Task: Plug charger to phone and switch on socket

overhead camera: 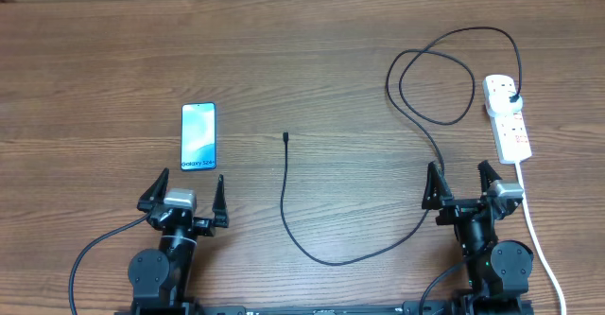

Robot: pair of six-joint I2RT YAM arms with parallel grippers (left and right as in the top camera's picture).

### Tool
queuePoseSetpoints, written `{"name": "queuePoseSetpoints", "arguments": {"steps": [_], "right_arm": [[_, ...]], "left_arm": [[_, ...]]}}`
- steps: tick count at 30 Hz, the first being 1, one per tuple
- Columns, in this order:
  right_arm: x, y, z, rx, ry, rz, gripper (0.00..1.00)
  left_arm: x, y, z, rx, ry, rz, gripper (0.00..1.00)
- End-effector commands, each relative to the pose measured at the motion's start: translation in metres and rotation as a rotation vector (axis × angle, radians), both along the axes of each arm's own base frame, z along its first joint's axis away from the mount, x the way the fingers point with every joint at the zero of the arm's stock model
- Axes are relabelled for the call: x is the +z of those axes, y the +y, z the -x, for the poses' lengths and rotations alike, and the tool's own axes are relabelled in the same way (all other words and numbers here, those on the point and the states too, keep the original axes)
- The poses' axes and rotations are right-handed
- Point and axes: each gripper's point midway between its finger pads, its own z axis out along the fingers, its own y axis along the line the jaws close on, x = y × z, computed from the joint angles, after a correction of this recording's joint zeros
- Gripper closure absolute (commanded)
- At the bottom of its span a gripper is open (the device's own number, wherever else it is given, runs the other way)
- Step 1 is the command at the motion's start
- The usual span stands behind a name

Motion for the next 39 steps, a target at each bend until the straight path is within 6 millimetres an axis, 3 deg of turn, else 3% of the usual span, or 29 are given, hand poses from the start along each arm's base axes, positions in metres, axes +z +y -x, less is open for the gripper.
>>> {"name": "queuePoseSetpoints", "arguments": {"steps": [1,10,22,31,39], "right_arm": [[-0.003,0.000,0.000,-0.003,-0.001,-0.002,0.00],[-0.003,0.000,0.000,-0.003,-0.001,-0.002,0.00],[-0.003,0.000,0.000,-0.003,-0.001,-0.002,0.00],[-0.003,0.000,0.000,-0.003,-0.001,-0.002,0.00],[-0.003,0.000,0.000,-0.003,-0.001,-0.002,0.00]], "left_arm": [[-0.004,0.003,-0.001,0.015,0.010,-0.020,0.00],[-0.004,0.003,-0.001,0.011,0.010,-0.019,0.00],[0.002,-0.004,0.000,-0.018,0.010,0.124,0.00],[0.037,-0.002,0.002,-0.009,0.019,0.116,0.00],[0.085,-0.003,-0.016,-0.012,0.118,0.085,0.00]]}}
